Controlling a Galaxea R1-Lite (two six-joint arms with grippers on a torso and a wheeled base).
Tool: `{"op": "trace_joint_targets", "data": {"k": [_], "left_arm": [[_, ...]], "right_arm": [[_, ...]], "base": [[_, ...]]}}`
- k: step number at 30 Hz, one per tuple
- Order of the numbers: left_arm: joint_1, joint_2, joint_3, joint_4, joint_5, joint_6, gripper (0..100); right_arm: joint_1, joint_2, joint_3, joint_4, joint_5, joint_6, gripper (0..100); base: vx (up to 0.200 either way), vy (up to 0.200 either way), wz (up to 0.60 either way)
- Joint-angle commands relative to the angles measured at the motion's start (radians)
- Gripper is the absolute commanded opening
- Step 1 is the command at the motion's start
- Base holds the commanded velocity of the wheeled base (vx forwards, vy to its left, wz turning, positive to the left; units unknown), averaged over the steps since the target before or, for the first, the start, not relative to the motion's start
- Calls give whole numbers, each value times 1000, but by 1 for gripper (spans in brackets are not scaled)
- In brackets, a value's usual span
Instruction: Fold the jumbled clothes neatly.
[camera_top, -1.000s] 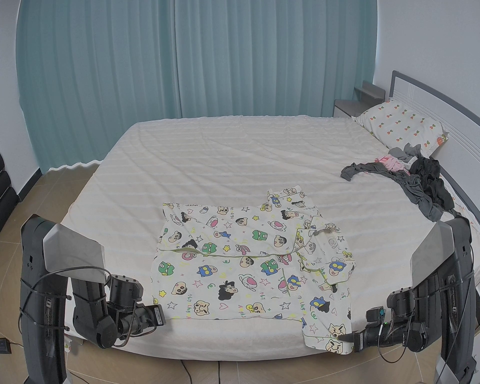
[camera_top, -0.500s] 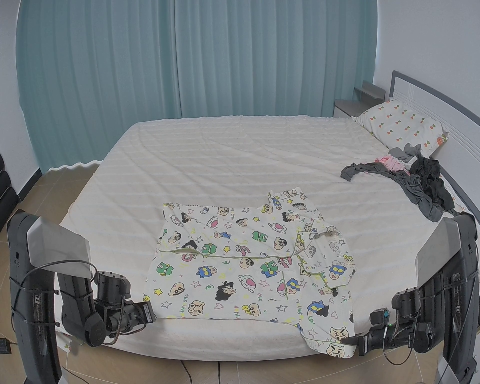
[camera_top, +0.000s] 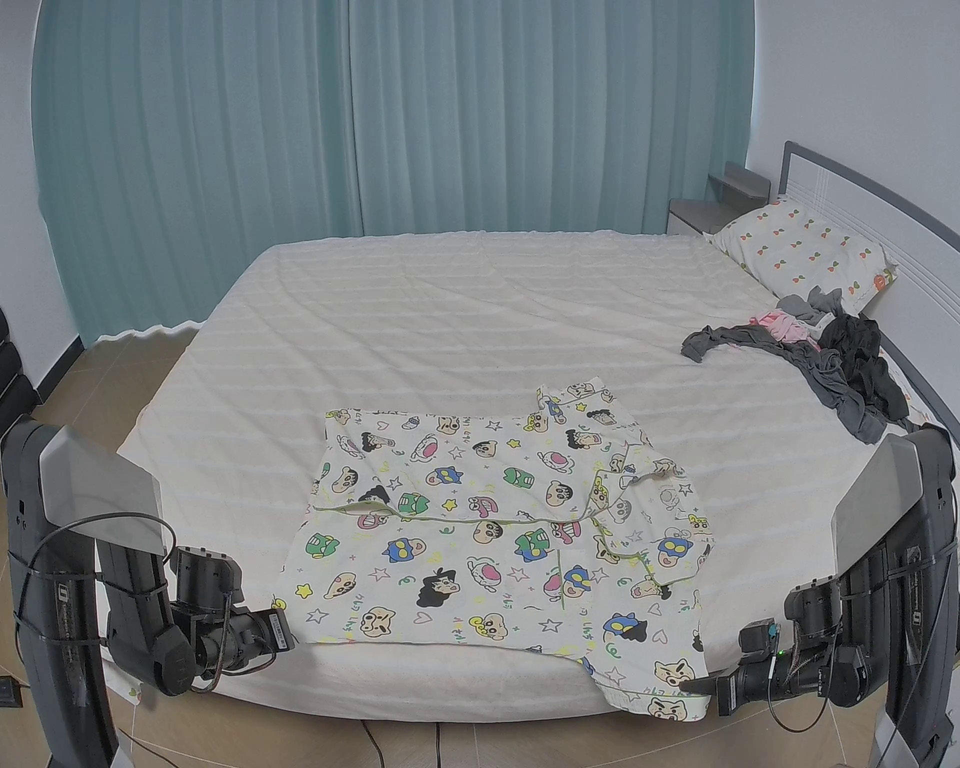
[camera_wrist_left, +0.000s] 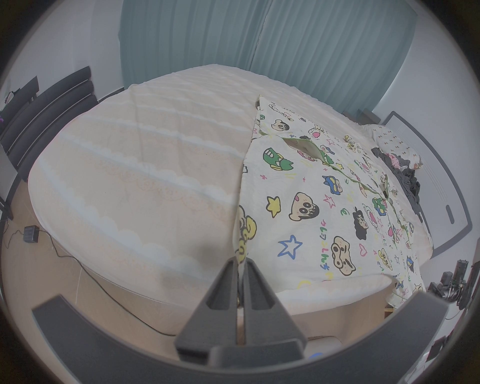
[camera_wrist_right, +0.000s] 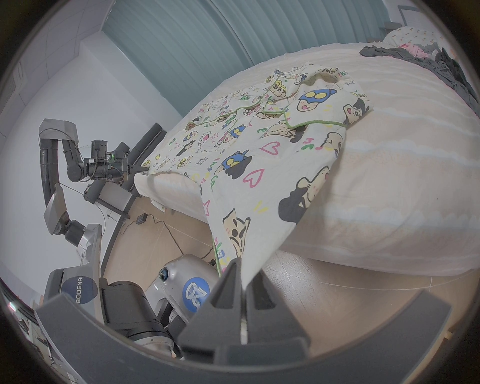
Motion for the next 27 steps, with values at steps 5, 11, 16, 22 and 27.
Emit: {"op": "trace_joint_targets", "data": {"k": [5, 11, 16, 22, 27], "left_arm": [[-1, -16, -12, -24, -2, -8, 0], [-1, -66, -46, -15, -2, -14, 0], [-1, -105, -132, 82, -2, -20, 0], [-2, -175, -323, 392, 0, -84, 0], [-1, -175, -458, 568, 0, -143, 0]], "right_arm": [[-22, -49, 7, -13, 48, 0, 0], [-50, -129, -15, -13, 84, 11, 0], [-50, -159, -64, -12, 81, 65, 0], [-50, -187, -159, -10, 70, 146, 0], [-51, -181, -219, -10, 50, 193, 0]], "base": [[0, 0, 0], [0, 0, 0], [0, 0, 0], [0, 0, 0], [0, 0, 0]]}}
